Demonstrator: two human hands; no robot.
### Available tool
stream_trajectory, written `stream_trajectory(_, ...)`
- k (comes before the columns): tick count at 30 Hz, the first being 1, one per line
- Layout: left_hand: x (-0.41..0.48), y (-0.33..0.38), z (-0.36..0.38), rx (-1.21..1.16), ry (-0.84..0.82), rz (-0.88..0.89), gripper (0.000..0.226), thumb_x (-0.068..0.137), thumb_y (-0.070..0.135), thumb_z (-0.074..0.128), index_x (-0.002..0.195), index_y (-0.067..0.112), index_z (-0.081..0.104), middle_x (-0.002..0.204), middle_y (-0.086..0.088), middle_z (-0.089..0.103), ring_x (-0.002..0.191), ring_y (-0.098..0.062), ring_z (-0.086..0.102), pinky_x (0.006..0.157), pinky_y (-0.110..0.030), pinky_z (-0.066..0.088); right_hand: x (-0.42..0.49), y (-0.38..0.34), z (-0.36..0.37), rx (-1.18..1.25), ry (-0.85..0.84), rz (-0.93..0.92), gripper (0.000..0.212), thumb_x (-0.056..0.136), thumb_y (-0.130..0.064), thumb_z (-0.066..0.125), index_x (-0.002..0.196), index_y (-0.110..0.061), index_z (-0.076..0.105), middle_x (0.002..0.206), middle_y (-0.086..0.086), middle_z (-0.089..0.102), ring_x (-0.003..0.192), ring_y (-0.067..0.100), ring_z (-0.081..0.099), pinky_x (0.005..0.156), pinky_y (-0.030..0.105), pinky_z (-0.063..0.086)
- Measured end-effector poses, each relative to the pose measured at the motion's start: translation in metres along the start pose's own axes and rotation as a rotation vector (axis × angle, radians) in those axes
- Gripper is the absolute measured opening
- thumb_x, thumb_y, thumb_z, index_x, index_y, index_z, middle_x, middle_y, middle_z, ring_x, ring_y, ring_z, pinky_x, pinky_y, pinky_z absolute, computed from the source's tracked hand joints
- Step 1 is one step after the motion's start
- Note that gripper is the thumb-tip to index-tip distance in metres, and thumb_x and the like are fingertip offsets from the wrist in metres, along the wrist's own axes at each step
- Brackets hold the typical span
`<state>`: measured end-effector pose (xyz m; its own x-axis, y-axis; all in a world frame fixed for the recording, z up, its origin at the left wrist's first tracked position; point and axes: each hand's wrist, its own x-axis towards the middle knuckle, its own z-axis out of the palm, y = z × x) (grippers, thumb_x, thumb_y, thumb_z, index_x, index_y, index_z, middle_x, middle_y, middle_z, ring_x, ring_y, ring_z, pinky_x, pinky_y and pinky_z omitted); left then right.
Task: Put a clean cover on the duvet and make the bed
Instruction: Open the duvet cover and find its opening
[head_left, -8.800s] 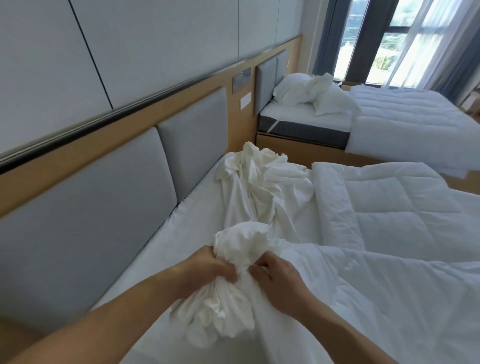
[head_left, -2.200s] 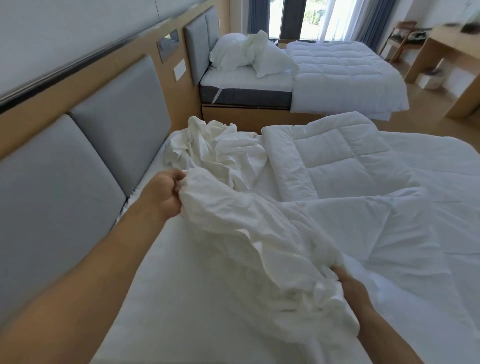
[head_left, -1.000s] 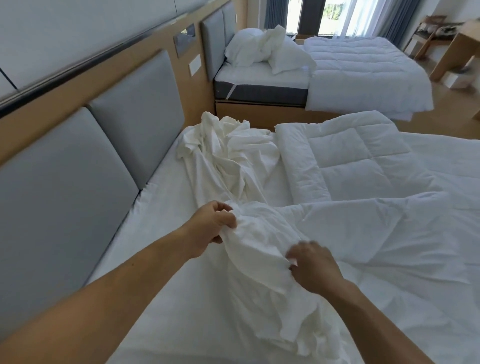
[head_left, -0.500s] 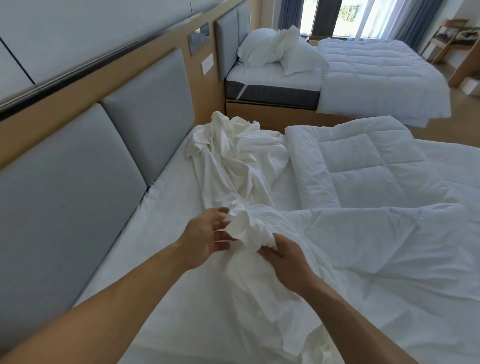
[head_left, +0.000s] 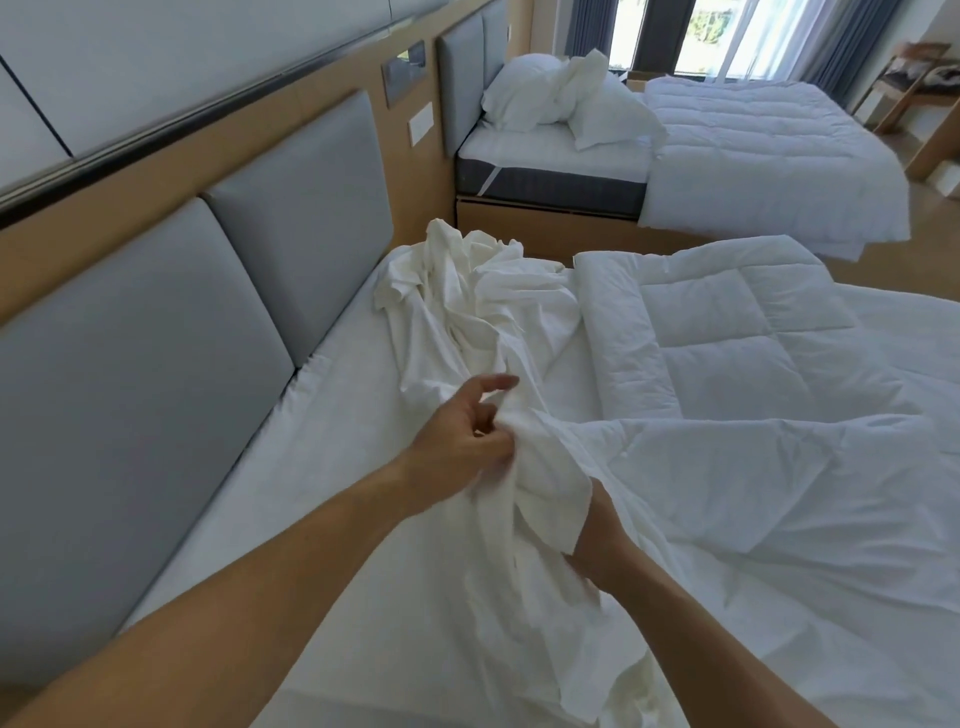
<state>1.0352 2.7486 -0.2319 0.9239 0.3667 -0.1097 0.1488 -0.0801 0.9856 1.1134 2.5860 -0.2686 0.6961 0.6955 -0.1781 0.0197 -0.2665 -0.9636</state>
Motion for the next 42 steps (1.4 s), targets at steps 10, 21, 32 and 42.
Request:
stream_trajectory(10, -0.012, -0.045, 0.045, -0.131, 0.233, -0.701, 0.044, 0.091, 0.054, 0.053, 0.114, 0.018, 0.06, 0.097, -0.004, 0.068, 0.084, -0.024, 0.06, 0.076, -0.037, 0.05, 0.004, 0.013, -0.007, 0.003, 0.102, -0.007, 0.004, 0.088, -0.01, 0.067, 0.087, -0.01, 0.07, 0.082, 0.002, 0.072, 0.078, 0.017, 0.068, 0.071, 0.03, 0.055)
stream_trajectory(21, -0.006, -0.019, 0.042, -0.422, -0.059, -0.693, 0.026, 0.101, 0.018, 0.044, 0.082, 0.009, 0.059, 0.064, -0.005, 0.068, 0.059, -0.02, 0.065, 0.08, -0.049, 0.051, 0.001, 0.009, -0.001, -0.082, -0.173, -0.048, 0.012, 0.089, -0.03, 0.065, 0.1, -0.028, 0.068, 0.109, -0.01, 0.055, 0.094, -0.001, 0.059, 0.079, 0.013, 0.044)
stream_trajectory(32, -0.011, -0.02, 0.046, -0.224, 0.172, -0.443, 0.02, 0.102, 0.031, 0.048, 0.104, 0.023, 0.066, 0.104, 0.0, 0.071, 0.1, -0.019, 0.066, 0.086, -0.033, 0.053, 0.008, 0.02, -0.001, 0.089, -0.081, -0.033, 0.03, 0.064, -0.023, 0.063, 0.092, -0.012, 0.068, 0.092, 0.008, 0.069, 0.084, 0.021, 0.066, 0.073, 0.031, 0.054)
stream_trajectory(42, -0.031, -0.036, 0.044, -0.356, 0.106, -0.411, 0.008, 0.076, 0.021, 0.063, 0.077, 0.014, 0.058, 0.07, 0.002, 0.06, 0.072, -0.015, 0.054, 0.069, -0.026, 0.045, 0.013, 0.014, -0.023, 0.117, -0.164, 0.059, 0.015, 0.09, -0.017, 0.072, 0.104, -0.019, 0.077, 0.102, -0.001, 0.076, 0.097, 0.016, 0.071, 0.083, 0.027, 0.056)
